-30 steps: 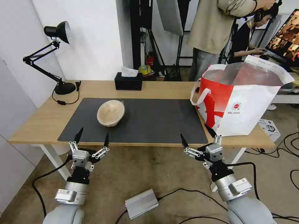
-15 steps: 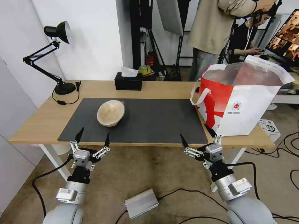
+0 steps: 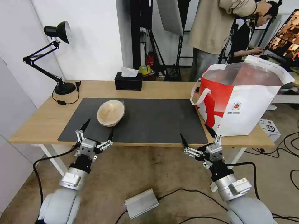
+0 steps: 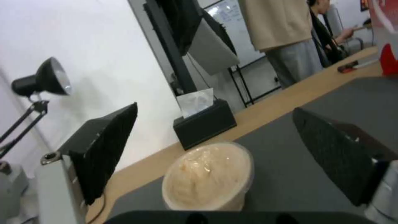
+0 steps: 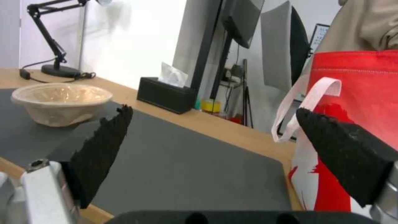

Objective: Pick up the trash from the table and place it into the takeout bag.

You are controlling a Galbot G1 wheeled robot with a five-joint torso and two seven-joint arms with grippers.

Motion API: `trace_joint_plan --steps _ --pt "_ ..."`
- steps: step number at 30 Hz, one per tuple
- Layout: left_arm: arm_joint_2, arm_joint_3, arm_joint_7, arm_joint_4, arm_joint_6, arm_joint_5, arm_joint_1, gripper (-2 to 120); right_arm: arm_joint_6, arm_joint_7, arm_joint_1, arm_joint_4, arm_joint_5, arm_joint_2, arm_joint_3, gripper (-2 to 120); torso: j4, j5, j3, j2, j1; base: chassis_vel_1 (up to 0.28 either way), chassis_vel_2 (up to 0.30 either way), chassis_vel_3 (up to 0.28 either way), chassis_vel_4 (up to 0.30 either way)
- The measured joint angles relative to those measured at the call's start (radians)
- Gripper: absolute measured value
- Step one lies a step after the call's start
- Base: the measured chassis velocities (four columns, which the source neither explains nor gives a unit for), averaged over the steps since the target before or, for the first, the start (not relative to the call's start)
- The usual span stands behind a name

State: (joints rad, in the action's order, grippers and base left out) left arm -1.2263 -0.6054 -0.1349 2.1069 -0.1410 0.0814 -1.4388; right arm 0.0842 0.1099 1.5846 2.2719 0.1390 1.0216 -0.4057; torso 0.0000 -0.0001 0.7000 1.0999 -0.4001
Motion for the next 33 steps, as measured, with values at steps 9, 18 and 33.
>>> trace_joint_plan --steps 9,18,33 --pt "0.091 0.021 -0.006 -0.045 0.029 0.004 0.061 100 0.0 0.0 0.0 0.0 0.0 0.0 0.0 100 0.0 -0.0001 0.0 0.0 0.0 0.0 0.0 0.0 0.0" --pt "0.17 0.047 -0.044 -0.069 0.061 0.033 0.132 100 0.001 0.0 0.0 0.0 0.0 0.0 0.0 100 0.0 0.0 0.0 0.0 0.0 0.0 0.0 0.0 0.0" --pt "0.199 0.159 -0.055 -0.15 0.117 0.052 0.275 100 0.001 0.001 0.0 0.0 0.0 0.0 0.0 100 0.0001 0.0001 0.0 0.0 0.0 0.0 0.0 0.0 0.0"
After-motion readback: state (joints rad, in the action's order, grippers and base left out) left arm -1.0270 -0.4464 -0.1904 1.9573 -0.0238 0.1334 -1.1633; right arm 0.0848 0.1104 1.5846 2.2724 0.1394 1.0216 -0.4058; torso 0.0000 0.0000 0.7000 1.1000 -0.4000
